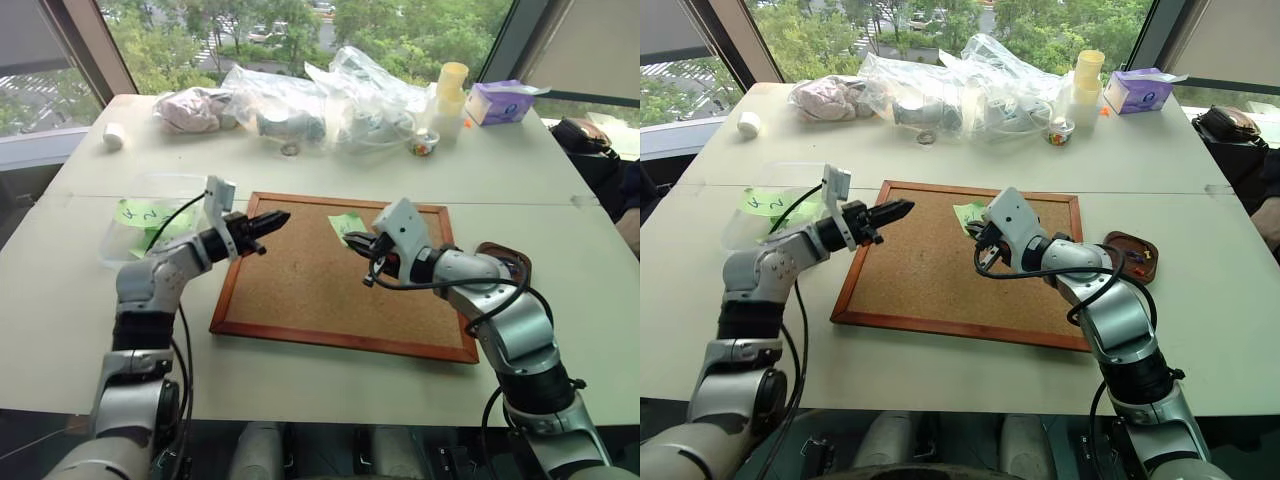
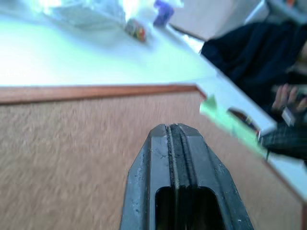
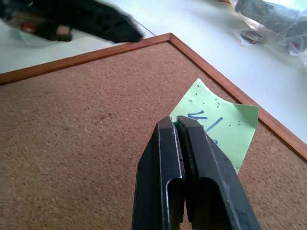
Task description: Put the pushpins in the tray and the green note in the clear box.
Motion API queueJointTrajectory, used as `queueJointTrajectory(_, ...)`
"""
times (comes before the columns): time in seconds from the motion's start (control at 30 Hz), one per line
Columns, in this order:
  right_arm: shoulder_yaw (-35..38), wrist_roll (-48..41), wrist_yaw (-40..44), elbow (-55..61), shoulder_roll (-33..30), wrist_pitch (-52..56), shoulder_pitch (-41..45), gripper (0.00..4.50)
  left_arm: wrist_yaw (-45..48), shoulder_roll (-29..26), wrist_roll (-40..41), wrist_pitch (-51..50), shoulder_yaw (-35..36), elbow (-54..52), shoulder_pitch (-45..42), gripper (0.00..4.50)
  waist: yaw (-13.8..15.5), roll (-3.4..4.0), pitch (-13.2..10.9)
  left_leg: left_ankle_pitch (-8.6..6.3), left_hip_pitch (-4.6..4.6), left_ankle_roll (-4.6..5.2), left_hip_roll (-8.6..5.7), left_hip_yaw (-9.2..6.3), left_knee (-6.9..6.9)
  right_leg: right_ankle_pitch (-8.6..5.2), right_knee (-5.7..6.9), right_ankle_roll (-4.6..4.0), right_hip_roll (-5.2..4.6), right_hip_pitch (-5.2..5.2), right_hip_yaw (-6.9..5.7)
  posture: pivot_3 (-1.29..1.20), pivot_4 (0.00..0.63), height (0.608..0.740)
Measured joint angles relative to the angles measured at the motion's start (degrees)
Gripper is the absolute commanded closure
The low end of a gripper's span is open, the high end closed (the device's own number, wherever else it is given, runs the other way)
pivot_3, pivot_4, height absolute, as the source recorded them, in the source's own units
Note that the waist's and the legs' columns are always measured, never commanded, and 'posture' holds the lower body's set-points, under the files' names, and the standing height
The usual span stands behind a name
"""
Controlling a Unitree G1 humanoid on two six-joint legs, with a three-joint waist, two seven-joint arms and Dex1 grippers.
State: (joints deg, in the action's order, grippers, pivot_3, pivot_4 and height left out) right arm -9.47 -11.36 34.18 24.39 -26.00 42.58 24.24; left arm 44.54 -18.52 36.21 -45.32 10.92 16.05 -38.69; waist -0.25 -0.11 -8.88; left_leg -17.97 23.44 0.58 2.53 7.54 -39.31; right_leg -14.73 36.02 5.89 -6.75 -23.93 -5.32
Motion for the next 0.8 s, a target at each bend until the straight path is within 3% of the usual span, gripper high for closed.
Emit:
queueJointTrajectory(0.17, -0.9, 0.1, -0.1, 0.1, -0.4, -0.1, -0.1, 4.5, -5.5, 7.0, 3.3, -5.9, 1.7, 4.1, -2.8, 0.48, -0.5, -0.53, -0.3, 0.06, -0.01, -0.1, -0.03, 0.0, 0.06, -0.04, -0.01, 0.06, 0.08, 0.0, -0.01, 0.0, 0.15, 0.74)
queueJointTrajectory(0.53, -0.9, 0.4, -0.8, 1.8, -1.3, 0.0, -0.2, 4.5, -11.2, 13.2, 5.4, -12.9, 2.0, 6.9, -4.2, 0.48, -0.5, -0.62, -0.4, 0.16, -0.04, -0.29, -0.01, 0.01, 0.06, -0.04, 0.0, 0.06, 0.12, -0.02, -0.01, 0.0, 0.15, 0.74)
queueJointTrajectory(0.8, -0.9, 0.4, -1.7, 1.8, -1.8, 0.4, -0.2, 4.5, -11.8, 14.0, 5.5, -12.7, 1.7, 6.2, -4.2, 4.36, -0.4, -0.62, -0.4, 0.17, -0.05, -0.3, -0.02, 0.05, 0.06, -0.04, 0.0, 0.06, 0.13, -0.02, -0.01, 0.0, 0.15, 0.74)
